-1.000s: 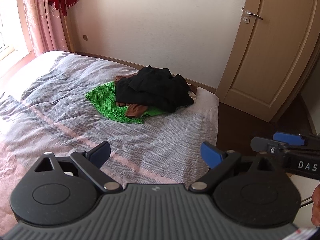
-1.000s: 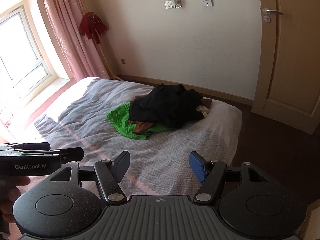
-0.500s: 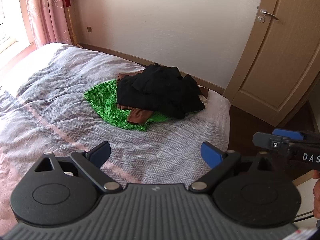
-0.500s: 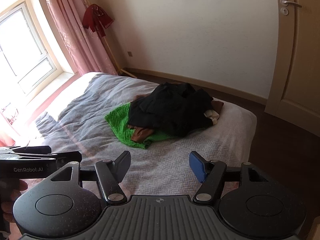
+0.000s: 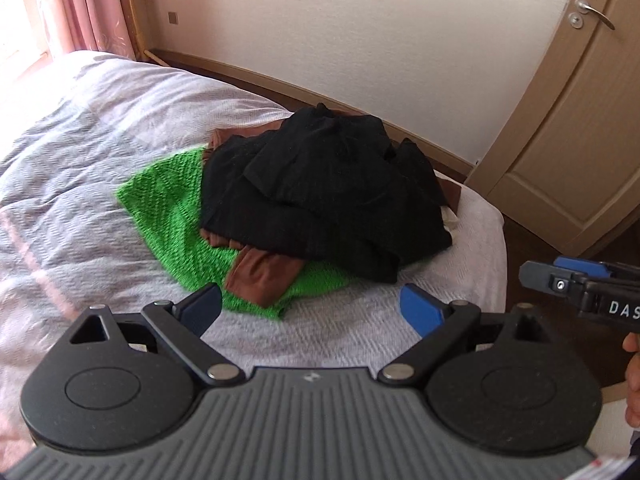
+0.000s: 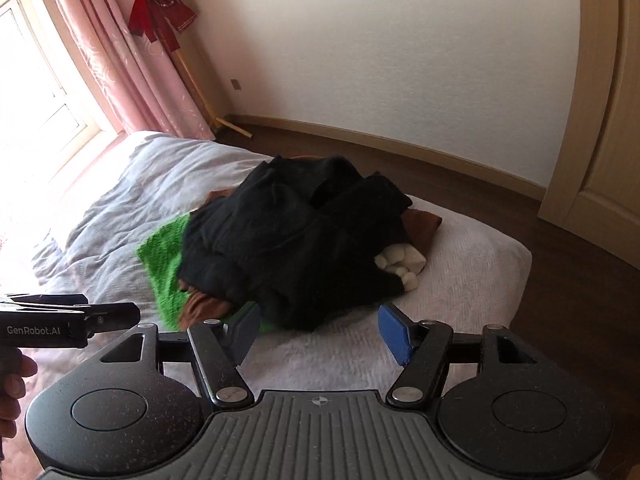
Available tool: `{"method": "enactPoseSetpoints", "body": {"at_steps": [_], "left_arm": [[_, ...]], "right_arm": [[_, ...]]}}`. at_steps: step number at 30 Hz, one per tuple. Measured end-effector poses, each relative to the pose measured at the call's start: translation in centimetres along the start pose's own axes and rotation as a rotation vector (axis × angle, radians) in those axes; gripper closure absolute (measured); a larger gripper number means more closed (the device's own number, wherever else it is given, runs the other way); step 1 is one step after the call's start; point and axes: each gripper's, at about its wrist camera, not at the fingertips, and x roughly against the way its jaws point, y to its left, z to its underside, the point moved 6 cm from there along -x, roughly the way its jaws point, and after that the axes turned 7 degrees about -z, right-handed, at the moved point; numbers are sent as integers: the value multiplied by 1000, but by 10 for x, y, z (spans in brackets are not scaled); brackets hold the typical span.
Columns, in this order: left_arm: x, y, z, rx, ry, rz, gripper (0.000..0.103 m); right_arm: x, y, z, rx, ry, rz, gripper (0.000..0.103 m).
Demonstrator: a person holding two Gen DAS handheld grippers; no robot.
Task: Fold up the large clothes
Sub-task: 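Move both tools toward the pile of clothes on the bed, then grasp the black sweater with both grippers and lift it off the pile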
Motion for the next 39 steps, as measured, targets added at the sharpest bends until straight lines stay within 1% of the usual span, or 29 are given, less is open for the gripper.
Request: {"method": "enactPoseSetpoints", "body": {"at_steps": [3,5,7,12,15,18,20,21,22,23,24,25,26,27,28,29,30,32,34,36,39], "left_arm": [[-35,-2,-15,14,20,9,9],[-58,-3,-22,21,33,27,12],[-79,-4,-29,22,50,26,14],[-127,-4,-38,37,83,25,15],[-148,-1,-42,53,95,32,16],[-164,2,-48,80,95,48,17],[-172,2,-51,111,98,76,20],[-176,3,-53,130,100,91,21],[-180,2,-54,143,103,102,21],[-182,2,-55,157,105,118,22],[-184,0,-57,145,98,150,22],[-185,-2,-58,150,94,161,26],[-186,-4,-59,152,88,163,30],[-186,-6,-60,153,81,171,34],[-185,-7,-62,155,72,192,50],[-182,-8,-63,160,60,207,59],[-180,-9,-64,159,48,200,63],[-172,-9,-66,143,18,200,90],[-162,-5,-67,144,-4,190,95],[-146,3,-68,172,-35,195,96],[-112,15,-71,202,-97,195,97]], "right_arm": [[-34,-14,-13,6,9,7,40],[-56,-21,-20,11,19,4,40],[-75,-27,-23,8,24,-1,40],[-117,-42,-28,-29,54,-11,40],[-139,-49,-32,-52,65,-21,40],[-155,-56,-35,-82,55,-41,40],[-161,-60,-36,-115,42,-85,40],[-165,-61,-35,-129,55,-101,40],[-169,-62,-36,-134,67,-106,47],[-169,-61,-35,-126,72,-130,72],[-169,-58,-35,-111,75,-141,80],[-167,-55,-36,-91,68,-130,88],[-164,-52,-37,-67,59,-125,94],[-160,-49,-38,-51,50,-120,95],[-154,-45,-39,-38,40,-112,96],[-147,-41,-40,-24,29,-108,98],[-140,-36,-42,-7,14,-117,100],[-122,-22,-46,34,-23,-143,100],[-104,-2,-52,88,-63,-183,100],[-87,22,-57,130,-101,-228,101],[-57,50,-67,149,-164,-309,101]]}}
